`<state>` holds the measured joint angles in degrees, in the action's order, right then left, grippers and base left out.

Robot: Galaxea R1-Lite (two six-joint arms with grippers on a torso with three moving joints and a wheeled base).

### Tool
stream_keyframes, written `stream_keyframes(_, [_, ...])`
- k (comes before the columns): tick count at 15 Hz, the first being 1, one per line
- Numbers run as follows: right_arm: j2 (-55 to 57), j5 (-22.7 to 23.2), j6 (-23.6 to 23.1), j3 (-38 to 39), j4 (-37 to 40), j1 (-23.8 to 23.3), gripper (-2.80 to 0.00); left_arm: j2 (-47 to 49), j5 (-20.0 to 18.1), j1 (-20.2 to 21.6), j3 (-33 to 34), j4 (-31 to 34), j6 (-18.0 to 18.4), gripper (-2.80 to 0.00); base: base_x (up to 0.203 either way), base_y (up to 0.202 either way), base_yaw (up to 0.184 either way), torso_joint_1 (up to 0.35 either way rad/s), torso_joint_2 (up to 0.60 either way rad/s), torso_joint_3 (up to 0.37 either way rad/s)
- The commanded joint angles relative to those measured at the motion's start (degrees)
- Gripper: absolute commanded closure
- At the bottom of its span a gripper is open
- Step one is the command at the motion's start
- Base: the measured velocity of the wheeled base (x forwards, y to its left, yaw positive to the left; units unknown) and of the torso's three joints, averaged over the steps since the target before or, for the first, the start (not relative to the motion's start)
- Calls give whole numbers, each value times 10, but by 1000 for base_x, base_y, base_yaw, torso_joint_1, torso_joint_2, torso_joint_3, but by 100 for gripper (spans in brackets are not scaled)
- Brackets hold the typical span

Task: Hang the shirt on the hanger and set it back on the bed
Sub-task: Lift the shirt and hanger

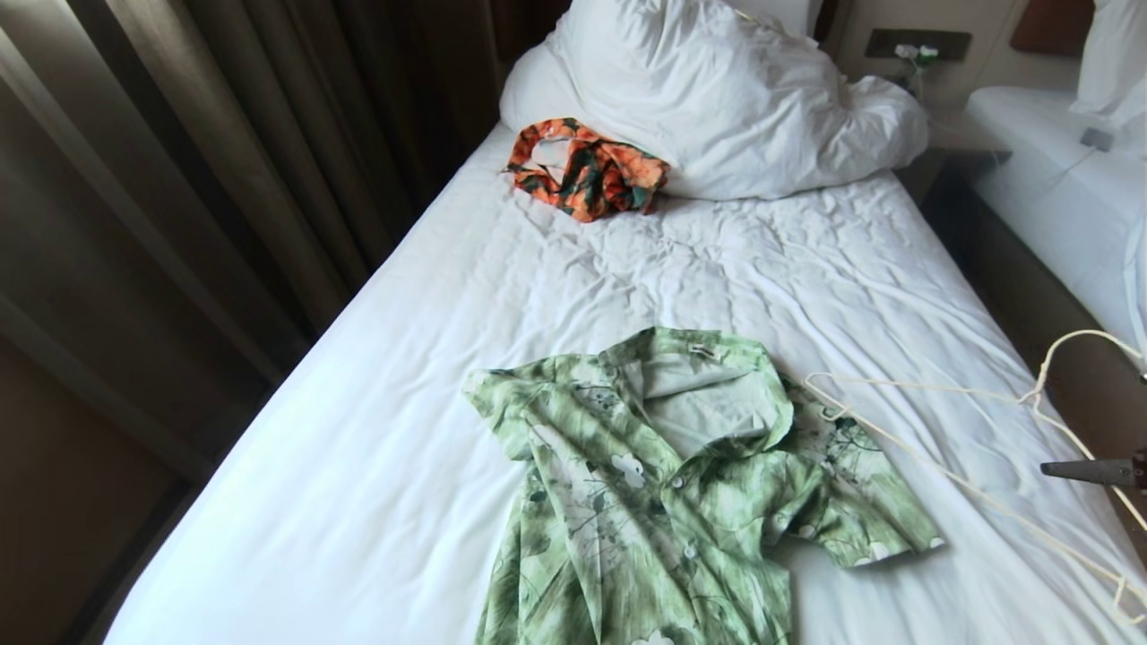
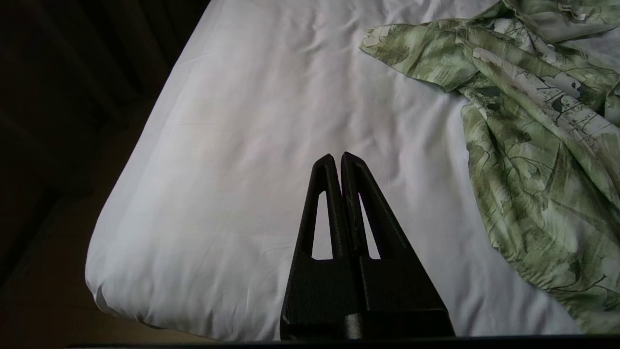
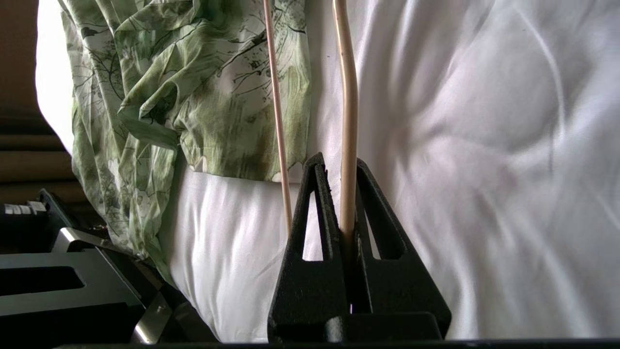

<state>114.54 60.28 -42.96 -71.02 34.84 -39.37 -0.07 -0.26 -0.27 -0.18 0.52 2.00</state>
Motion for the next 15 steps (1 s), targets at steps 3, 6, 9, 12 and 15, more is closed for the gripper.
stream_keyframes(3, [-67, 4, -70, 12, 24, -21, 0, 1, 0, 0, 0, 0, 0, 0, 0, 0, 0, 0, 0, 0])
stream_keyframes(6, [-87, 8, -118, 12, 44, -28, 0, 1, 0, 0, 0, 0, 0, 0, 0, 0, 0, 0, 0, 0])
stream_keyframes(9, [-112, 30, -166, 12, 43, -39, 0, 1, 0, 0, 0, 0, 0, 0, 0, 0, 0, 0, 0, 0])
stream_keyframes(12, [-109, 62, -203, 8, 41, -37, 0, 1, 0, 0, 0, 0, 0, 0, 0, 0, 0, 0, 0, 0])
stream_keyframes(15, [-108, 100, -235, 6, 34, -4, 0, 1, 0, 0, 0, 0, 0, 0, 0, 0, 0, 0, 0, 0])
